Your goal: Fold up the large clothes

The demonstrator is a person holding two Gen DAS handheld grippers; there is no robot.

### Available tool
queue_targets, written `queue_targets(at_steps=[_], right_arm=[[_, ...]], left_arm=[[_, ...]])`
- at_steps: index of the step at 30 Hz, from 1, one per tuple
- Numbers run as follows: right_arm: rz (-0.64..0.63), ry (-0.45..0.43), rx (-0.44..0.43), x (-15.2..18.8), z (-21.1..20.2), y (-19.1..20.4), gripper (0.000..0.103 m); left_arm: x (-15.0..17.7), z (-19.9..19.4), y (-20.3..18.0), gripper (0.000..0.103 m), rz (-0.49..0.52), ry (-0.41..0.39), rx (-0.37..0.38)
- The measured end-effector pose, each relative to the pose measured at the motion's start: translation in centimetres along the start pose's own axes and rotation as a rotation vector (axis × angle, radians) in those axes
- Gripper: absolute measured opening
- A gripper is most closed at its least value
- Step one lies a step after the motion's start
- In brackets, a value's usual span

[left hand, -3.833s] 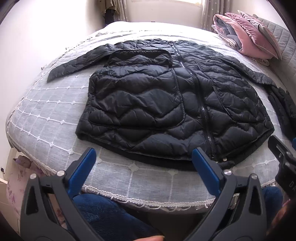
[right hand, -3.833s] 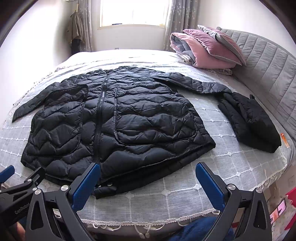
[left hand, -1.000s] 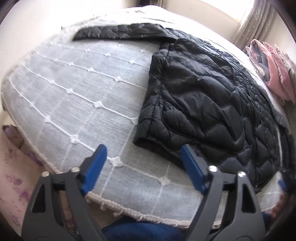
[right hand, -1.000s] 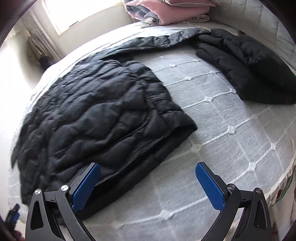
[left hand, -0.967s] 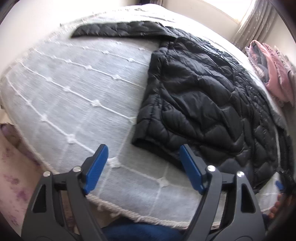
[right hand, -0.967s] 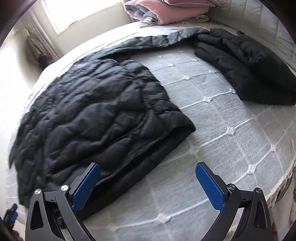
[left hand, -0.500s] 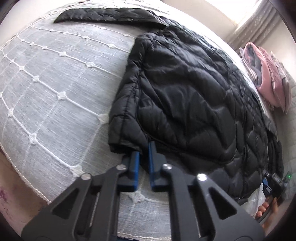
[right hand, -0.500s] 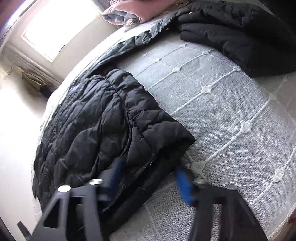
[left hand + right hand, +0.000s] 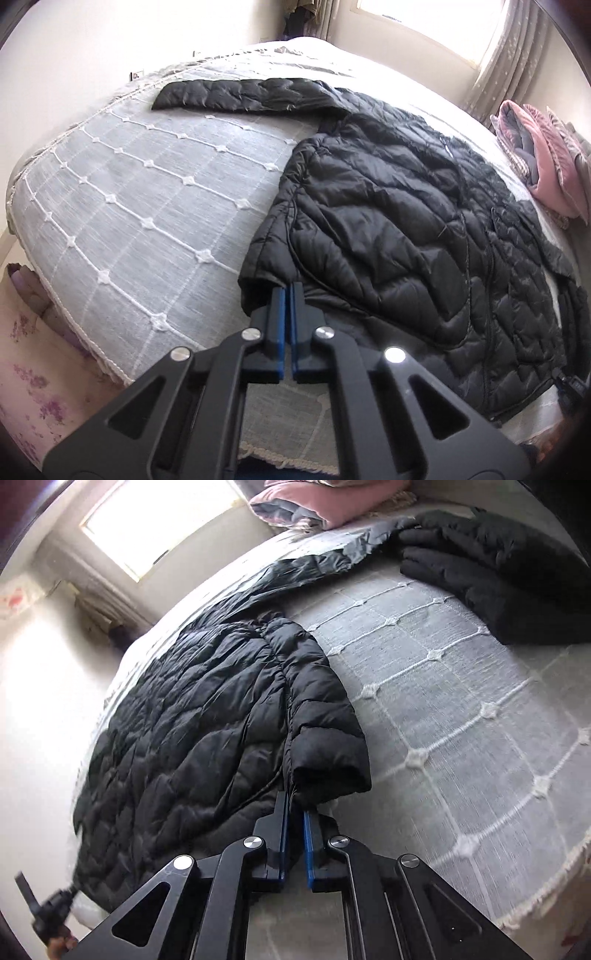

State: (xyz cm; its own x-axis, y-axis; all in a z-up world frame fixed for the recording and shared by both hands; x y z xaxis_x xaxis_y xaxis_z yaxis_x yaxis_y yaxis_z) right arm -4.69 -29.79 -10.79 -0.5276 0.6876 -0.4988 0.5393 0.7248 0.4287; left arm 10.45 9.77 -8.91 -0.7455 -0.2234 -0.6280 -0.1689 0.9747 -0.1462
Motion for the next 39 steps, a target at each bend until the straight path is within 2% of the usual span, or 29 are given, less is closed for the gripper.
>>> queue_targets(at_steps=[8,13,15,17,19,21,25,29,31,35,37,39], right_arm=[[-0.092,-0.044,0.093,-0.6,0.4,0.8,0.006],[-0.059,-0.047,0.056,-0.4,0.0,0.2,0.006],[-0.073,-0.041,0.063,-0.2,0.0,0.4,0.006],[-0.087,-0.033,0.067,-0.1,0.2,0.5,0.010],[-0.078,-0.043,0.061,-0.2,0.0,0.4,0.010],[-0.035,-0.074,0.050,-0.5,-0.7,-0.3,0.012],[0.102,-0.126,0.001,-1.2,-2.0,-2.2,0.015],[0.097,-0.137,0.009,-2.3,-1.7,-1.5,0.015],[0.071,-0.144,0.021,-2.6,-1.3,-0.7,0.016],[0.005,-0.103,0.009,-2.4,0.5,1.0,0.016],[-0.043,-0.036,0.042,-1.7,2.3,1.3,0.016],[-0.047,0.081,0.094,-0.7,4.5,0.6,0.016]], left_arm=[[1.0,0.7,0.8,0.002,-0.036,0.039,0.011],[1.4,0.4,1.2,0.002,-0.029,0.039,0.001],[1.6,0.7,1.4,0.003,-0.038,0.063,0.003],[1.7,0.5,1.7,0.011,-0.068,0.081,0.009],[1.3,-0.4,1.9,0.040,-0.081,0.068,0.010],[0.6,-1.6,2.1,0.056,-0.076,0.019,-0.005],[-1.6,-3.1,1.5,0.062,-0.036,-0.065,-0.030],[-1.9,-1.4,-1.1,0.063,0.031,-0.026,0.014],[-1.3,0.4,-2.4,0.063,0.064,0.023,0.041],[1.1,4.6,-2.5,0.063,0.051,0.150,0.024],[1.7,5.4,-2.0,0.063,0.023,0.182,0.040],[1.1,5.0,-1.7,0.063,-0.005,0.174,0.053]])
Point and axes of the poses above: each gripper's, at about its wrist camera, not at the fingertips, and z roughly the way its jaws point, y to its left, x to its underside, the point moved 6 cm from there along z, roughly the way its jaws point, and after that the axes turned 5 degrees about -y, right-handed, at the moved point
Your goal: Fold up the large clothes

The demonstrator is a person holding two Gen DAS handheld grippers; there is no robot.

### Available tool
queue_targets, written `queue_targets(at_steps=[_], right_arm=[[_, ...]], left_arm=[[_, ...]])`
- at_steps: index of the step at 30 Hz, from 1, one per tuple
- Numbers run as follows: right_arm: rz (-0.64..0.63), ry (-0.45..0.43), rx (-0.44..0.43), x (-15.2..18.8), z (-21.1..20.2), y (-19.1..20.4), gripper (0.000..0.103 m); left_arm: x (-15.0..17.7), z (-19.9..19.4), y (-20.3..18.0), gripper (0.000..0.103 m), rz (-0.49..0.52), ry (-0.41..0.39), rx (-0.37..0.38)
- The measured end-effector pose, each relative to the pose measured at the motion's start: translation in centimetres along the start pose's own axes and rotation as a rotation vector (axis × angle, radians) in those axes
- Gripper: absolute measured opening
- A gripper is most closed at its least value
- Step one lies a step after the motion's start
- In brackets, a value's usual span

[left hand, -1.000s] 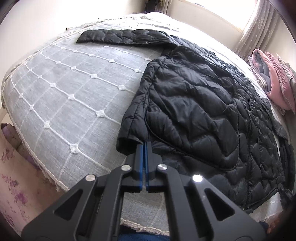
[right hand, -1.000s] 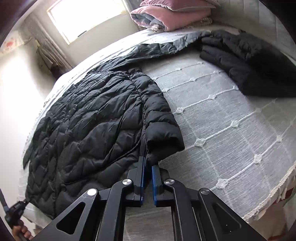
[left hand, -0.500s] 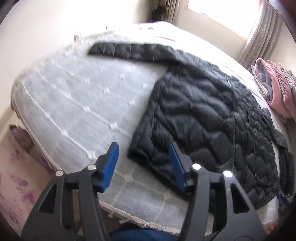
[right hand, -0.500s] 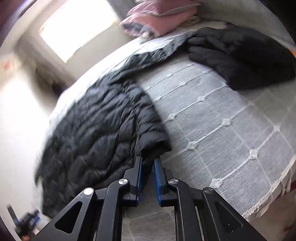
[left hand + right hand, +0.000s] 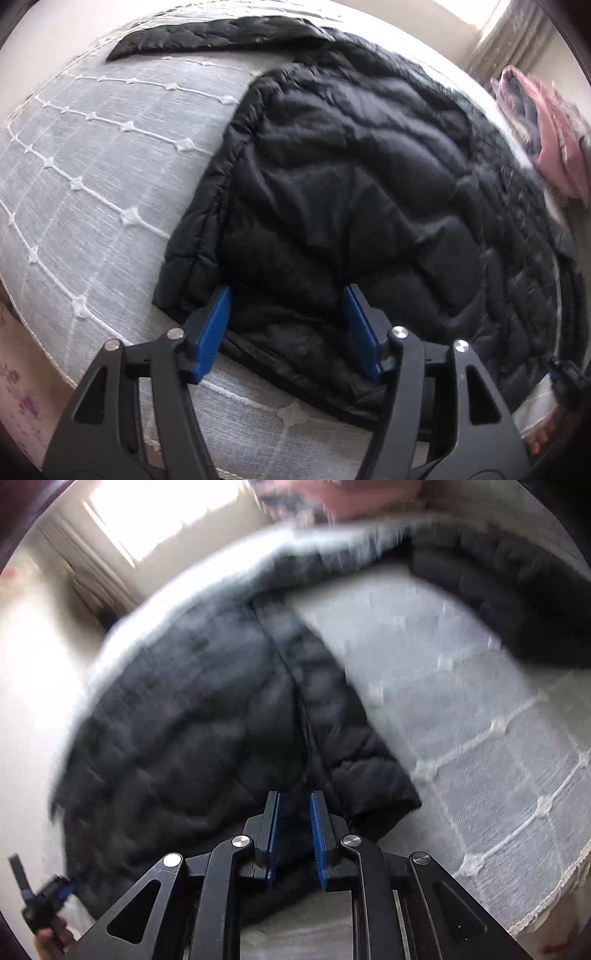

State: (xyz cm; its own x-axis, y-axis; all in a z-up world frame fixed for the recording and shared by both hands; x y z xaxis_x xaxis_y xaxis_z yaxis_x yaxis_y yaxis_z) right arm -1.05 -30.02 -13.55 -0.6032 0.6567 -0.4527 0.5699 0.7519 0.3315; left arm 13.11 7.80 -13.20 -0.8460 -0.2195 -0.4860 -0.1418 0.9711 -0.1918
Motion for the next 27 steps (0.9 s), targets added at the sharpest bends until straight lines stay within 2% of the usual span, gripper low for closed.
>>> queue_targets(at_steps=[1,5,7,8,9,11,13,16,18,19,20,22,23,25,27], right_arm=[[0.017,0.004,-0.009,-0.1,0.1,-0.1,0.016],[0.035,-0.120,-0.016,-3.2,-2.0,1.1,0.017],[-0.003,-0.146,-0.070,-5.2,-2.5,3.8,0.023],[-0.039,-0.138,-0.104,-6.2,-2.3,5.7,0.034],[-0.074,-0.126,-0.121,-6.9,-1.8,7.4,0.055],[-0.143,-0.120,-0.144,-8.2,-0.7,10.6,0.079],[-0.194,-0.118,-0.157,-9.1,0.4,13.2,0.080],[-0.214,-0.040,-0.258,-9.9,3.6,17.6,0.080],[-0.197,-0.008,-0.324,-9.7,5.2,19.1,0.080],[-0.192,0.003,-0.337,-9.3,5.7,19.2,0.080],[-0.201,0.022,-0.337,-8.5,6.5,19.1,0.080],[-0.232,0.064,-0.318,-7.1,7.3,18.5,0.080],[-0.249,0.079,-0.288,-6.4,7.5,17.6,0.080],[-0.277,0.058,-0.246,-6.0,6.8,16.6,0.080],[-0.343,0.015,-0.208,-6.3,5.5,15.8,0.080]], left_arm=[[-0.5,-0.5,0.1,0.063,-0.011,0.002,0.006],[-3.6,-2.8,-0.5,0.064,-0.019,-0.062,0.043],[-5.7,-3.2,-1.5,0.077,0.021,-0.097,0.051],[-6.7,-3.0,-2.3,0.079,0.053,-0.100,0.049],[-7.7,-2.9,-2.9,0.079,0.083,-0.096,0.057],[-9.8,-2.2,-4.7,0.079,0.158,-0.083,0.108],[-12.4,-1.1,-7.6,0.080,0.268,-0.080,0.122],[-15.9,1.7,-12.5,0.082,0.445,-0.039,0.201],[-17.5,3.5,-14.6,0.082,0.527,-0.015,0.172],[-18.4,4.2,-15.5,0.082,0.583,-0.025,0.119],[-19.8,4.8,-16.9,0.082,0.675,-0.068,0.059],[-21.3,4.9,-19.3,0.082,0.799,-0.150,0.055],[-21.7,5.2,-20.1,0.082,0.829,-0.153,0.076],[-21.5,6.9,-21.6,0.082,0.863,-0.039,0.183],[-20.6,8.6,-22.3,0.082,0.896,0.067,0.219]])
Point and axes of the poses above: each gripper's, at about its wrist camera, not at the fingertips, and z roughly the way its jaws point, y to its left, x to its underside, the point moved 6 cm from there along z, roughly the way its jaws point, and after that the axes turned 5 degrees about -y, right-handed, at the moved point
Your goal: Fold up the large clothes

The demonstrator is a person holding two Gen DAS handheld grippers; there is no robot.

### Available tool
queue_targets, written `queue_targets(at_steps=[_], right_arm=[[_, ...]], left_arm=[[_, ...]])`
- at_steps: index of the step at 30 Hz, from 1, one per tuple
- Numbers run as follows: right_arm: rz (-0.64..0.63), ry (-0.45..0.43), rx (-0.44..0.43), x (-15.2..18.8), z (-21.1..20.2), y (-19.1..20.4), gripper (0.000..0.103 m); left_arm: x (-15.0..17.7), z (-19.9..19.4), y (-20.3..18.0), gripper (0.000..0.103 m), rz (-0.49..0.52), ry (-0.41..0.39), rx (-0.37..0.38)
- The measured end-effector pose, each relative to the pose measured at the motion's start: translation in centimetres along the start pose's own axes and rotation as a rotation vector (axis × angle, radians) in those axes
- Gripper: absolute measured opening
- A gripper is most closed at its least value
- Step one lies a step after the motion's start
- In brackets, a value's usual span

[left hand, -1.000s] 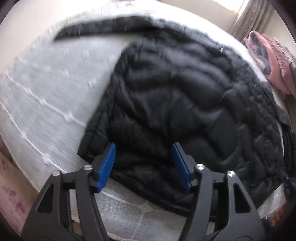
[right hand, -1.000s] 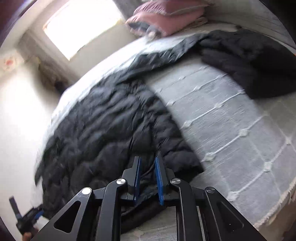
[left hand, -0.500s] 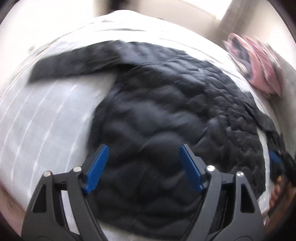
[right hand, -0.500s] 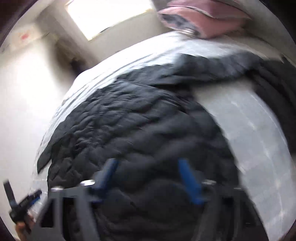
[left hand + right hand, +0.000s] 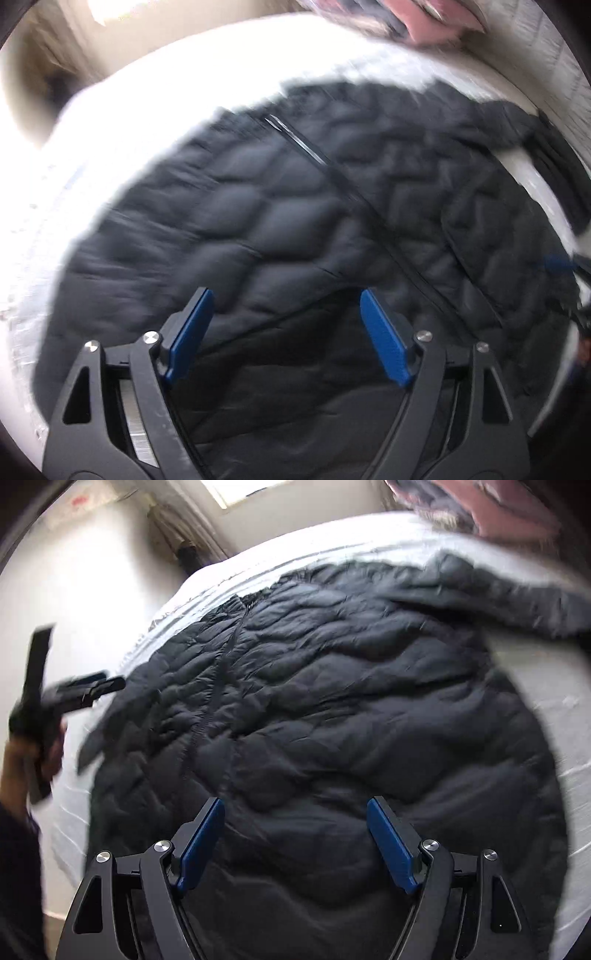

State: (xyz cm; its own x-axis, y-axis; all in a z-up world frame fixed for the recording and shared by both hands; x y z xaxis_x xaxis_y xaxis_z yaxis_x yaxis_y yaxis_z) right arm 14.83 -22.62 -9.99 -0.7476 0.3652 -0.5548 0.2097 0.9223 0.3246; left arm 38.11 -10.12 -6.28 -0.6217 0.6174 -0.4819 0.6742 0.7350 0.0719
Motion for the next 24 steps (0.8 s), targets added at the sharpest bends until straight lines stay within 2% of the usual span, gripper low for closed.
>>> queue_targets(at_steps=[2,4,7,10,15,17,18,20,24], right_arm=[[-0.023,-0.033,0.022,-0.6,-0.9,-0.4,0.080],[0.011,-0.034,0.013,-1.0,-0.9,-1.2,0.080],[0.043,-0.002,-0.017,-0.9,-0.6,-1.6,0.080],[0.011,0.002,-0.010,-0.9,-0.6,-1.1,0.080],[0.018,0.001,-0.030,-0.9,-0.4,-0.7,0.080],[0.033,0.001,-0.029,-1.0,-0.5,-1.0,0.080],[0.041,0.000,-0.029,-1.1,-0.4,-1.1,0.080],[0.052,-0.004,-0.031,-1.2,-0.5,-1.2,0.080],[0.063,0.002,-0.027,-1.1,-0.3,-1.6,0.080]], left_arm=[[0.1,1.2,-1.0,0.082,0.077,0.028,-0.013],[0.3,1.8,-1.3,0.082,0.114,0.040,-0.022],[0.9,3.4,-0.6,0.082,0.095,0.095,-0.028],[1.2,3.9,-0.8,0.082,0.105,0.107,-0.024],[1.7,3.4,-1.8,0.081,0.144,0.108,0.053],[1.9,3.3,-1.7,0.081,0.168,0.113,0.028],[1.8,3.3,-1.2,0.081,0.168,0.115,-0.012],[1.5,3.1,0.7,0.081,0.121,0.116,-0.069],[2.7,2.4,6.1,0.081,-0.063,0.110,-0.078]])
Point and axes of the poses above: each gripper's, at about its wrist camera, not at the fingertips, and z roughly the way its jaws point, y to its left, x to its underside, the point moved 6 cm from there along z, roughly the way its jaws point, and after that the axes turned 5 degrees about -y, right-handed, at the moved point
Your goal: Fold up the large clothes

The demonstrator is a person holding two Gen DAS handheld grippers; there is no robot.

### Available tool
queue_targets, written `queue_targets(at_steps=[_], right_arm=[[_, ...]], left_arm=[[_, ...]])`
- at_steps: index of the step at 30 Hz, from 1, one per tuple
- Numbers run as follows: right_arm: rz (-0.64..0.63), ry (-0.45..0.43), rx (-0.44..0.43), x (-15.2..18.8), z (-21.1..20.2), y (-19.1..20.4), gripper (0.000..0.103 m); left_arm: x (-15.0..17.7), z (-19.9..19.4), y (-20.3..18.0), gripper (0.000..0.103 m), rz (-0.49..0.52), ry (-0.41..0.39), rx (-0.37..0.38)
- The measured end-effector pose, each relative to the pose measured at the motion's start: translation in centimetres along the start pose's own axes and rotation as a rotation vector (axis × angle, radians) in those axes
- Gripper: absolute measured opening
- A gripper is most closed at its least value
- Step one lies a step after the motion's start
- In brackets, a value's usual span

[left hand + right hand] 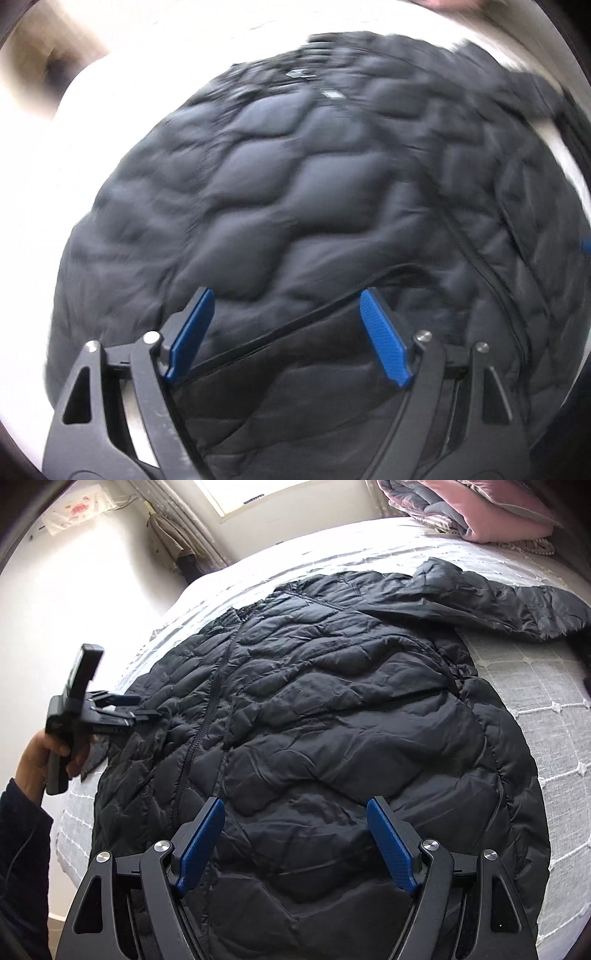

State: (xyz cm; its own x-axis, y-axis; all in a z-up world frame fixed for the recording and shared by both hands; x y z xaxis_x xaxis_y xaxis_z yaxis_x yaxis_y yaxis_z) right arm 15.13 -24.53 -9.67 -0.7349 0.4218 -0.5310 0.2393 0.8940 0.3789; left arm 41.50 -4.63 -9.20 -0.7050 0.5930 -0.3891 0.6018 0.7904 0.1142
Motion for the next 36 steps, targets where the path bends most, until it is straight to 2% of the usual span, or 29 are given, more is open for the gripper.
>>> queue_targets(at_steps=[3,6,8,11,12,17,18,19,20,21,22,24,28,33,36], right_arm=[[0.021,0.011,0.003,0.1,0.2,-0.5,0.080],[0.039,0.014,-0.018,0.0,0.0,-0.5,0.080],[0.039,0.015,-0.029,0.0,0.0,-0.4,0.080],[0.040,0.018,-0.032,0.1,0.1,-0.2,0.080],[0.045,0.020,-0.032,0.1,0.2,-0.3,0.080],[0.052,0.024,-0.030,0.2,0.3,-0.4,0.080],[0.052,0.025,-0.029,0.2,0.4,-0.3,0.080],[0.052,0.026,-0.028,0.2,0.4,-0.3,0.080],[0.051,0.027,-0.025,0.2,0.5,-0.3,0.080],[0.050,0.028,-0.024,0.3,0.6,-0.3,0.080],[0.050,0.028,-0.024,0.3,0.6,-0.4,0.080],[0.054,0.030,-0.025,0.2,0.7,-0.4,0.080],[0.062,0.027,-0.029,0.2,0.6,-0.5,0.080],[0.063,0.029,-0.027,0.2,0.6,-0.5,0.080],[0.063,0.027,-0.026,0.2,0.5,-0.5,0.080]], left_arm=[[2.6,0.2,3.1,0.081,-0.110,0.001,0.015],[5.7,-0.1,5.8,0.081,-0.240,-0.050,0.049],[7.4,-0.4,7.5,0.081,-0.344,-0.102,0.112],[9.4,-1.1,9.2,0.081,-0.511,-0.182,0.252],[9.7,-1.1,9.3,0.081,-0.524,-0.189,0.273],[9.5,-1.2,8.0,0.080,-0.471,-0.221,0.288],[9.2,-1.1,7.9,0.072,-0.469,-0.225,0.285],[9.0,-1.0,7.6,0.057,-0.463,-0.225,0.278],[8.8,-0.9,7.2,0.048,-0.448,-0.221,0.267],[8.9,-0.7,7.2,0.033,-0.438,-0.216,0.259],[9.0,-0.8,7.2,0.022,-0.428,-0.214,0.253],[9.5,-1.5,6.7,0.014,-0.398,-0.238,0.259],[11.0,-3.3,5.9,0.008,-0.329,-0.293,0.280],[13.7,-5.6,5.0,0.007,-0.293,-0.340,0.299],[15.7,-6.7,4.2,0.007,-0.262,-0.335,0.280]])
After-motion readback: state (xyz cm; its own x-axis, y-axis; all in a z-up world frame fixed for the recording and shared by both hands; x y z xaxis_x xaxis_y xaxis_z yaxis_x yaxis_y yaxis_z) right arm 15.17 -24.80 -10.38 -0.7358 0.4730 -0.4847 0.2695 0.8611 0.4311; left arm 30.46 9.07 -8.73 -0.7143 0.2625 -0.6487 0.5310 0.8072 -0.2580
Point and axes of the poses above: each gripper's, at about its wrist camera, not at the fingertips, and z roughly the way its jaws point, y to its left, x to its underside, the point moved 6 cm from there along z, roughly the way its jaws point, and after that the axes turned 5 degrees about -y, right-handed, at the moved point
